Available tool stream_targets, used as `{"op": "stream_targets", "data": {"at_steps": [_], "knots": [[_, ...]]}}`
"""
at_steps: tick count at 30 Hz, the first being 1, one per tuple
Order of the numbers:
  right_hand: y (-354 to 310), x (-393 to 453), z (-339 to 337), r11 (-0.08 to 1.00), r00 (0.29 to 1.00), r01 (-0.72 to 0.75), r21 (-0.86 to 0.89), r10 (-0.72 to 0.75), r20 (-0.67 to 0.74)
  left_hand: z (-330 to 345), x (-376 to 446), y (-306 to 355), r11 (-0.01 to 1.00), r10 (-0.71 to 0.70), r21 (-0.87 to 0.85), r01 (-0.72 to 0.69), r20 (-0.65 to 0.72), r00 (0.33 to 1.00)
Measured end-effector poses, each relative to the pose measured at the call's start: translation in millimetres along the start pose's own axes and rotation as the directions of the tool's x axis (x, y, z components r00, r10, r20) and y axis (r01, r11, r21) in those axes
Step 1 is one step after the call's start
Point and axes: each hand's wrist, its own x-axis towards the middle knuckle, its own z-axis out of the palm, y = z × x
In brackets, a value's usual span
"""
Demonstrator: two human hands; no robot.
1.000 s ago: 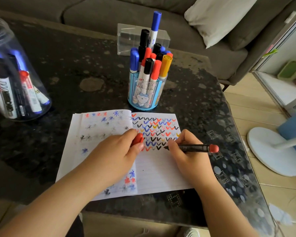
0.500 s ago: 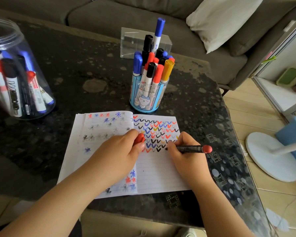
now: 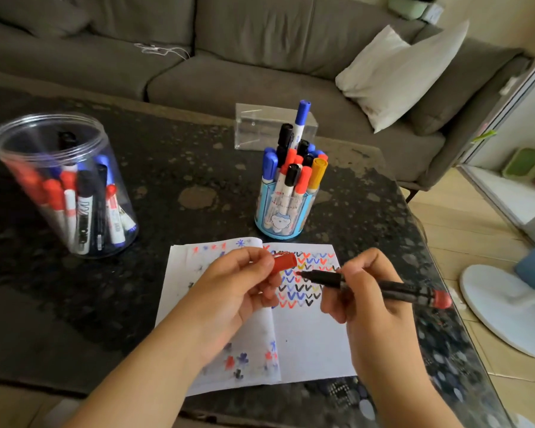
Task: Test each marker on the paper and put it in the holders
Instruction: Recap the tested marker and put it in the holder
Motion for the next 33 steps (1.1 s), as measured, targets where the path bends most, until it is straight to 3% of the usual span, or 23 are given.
{"op": "stream_targets", "data": {"at_steps": [9,16,25,30,33], "knots": [[-11,6,10,0.998,0.996,0.055,-0.024,-0.057,-0.069,-9,-9,6,0.997,0.021,0.068,-0.028,0.106,0.994],[-6,8,10,0.991,0.998,-0.002,-0.132,-0.006,-0.055,-5,-14,4,0.961,0.065,0.253,-0.116,0.204,0.977],[1,6,13,0.989,0.996,-0.028,-0.146,0.039,0.076,-3,-15,2,0.935,0.032,0.331,-0.131,0.29,0.956],[-9,10,-2,0.998,0.987,-0.033,0.058,0.042,-0.156,-3,-14,3,0.942,0.052,0.308,-0.136,0.266,0.963],[-13,12,-9,1.0,0.972,0.009,-0.023,-0.014,-0.234,2,-16,2,0.946,0.04,0.304,-0.112,0.231,0.972]]}}
